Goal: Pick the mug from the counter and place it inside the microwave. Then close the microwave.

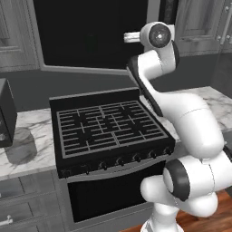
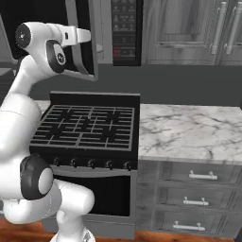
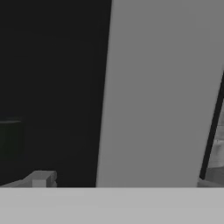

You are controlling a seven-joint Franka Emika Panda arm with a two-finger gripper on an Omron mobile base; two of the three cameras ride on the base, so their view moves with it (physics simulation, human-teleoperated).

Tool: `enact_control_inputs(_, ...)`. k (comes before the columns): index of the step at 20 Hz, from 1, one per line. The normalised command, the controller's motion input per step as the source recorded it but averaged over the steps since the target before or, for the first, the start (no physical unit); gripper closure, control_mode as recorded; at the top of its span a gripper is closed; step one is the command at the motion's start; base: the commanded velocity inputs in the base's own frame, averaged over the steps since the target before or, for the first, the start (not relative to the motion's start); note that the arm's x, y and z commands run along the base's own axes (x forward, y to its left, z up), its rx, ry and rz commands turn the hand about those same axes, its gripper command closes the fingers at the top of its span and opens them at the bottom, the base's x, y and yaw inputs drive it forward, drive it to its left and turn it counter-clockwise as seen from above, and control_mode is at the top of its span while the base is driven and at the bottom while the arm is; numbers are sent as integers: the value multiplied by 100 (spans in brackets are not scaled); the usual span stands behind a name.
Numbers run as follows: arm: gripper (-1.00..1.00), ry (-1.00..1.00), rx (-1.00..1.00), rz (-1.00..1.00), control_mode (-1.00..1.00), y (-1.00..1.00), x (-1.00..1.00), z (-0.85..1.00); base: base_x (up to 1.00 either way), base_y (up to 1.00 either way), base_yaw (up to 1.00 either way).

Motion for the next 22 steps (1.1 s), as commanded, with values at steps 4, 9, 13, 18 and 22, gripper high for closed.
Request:
enact_control_inputs(4, -100, 0, 0, 8, -100, -1, 38, 0, 0, 0, 0)
enact_control_inputs(9, -100, 0, 4, 0, -100, -1, 44, 0, 0, 0, 0)
enact_control_inputs(13, -100, 0, 2, 0, -100, 0, 57, 0, 0, 0, 0)
enact_control_inputs(18, -100, 0, 0, 0, -100, 0, 49, 0, 0, 0, 0)
enact_control_inputs(22, -100, 0, 0, 0, -100, 0, 54, 0, 0, 0, 0)
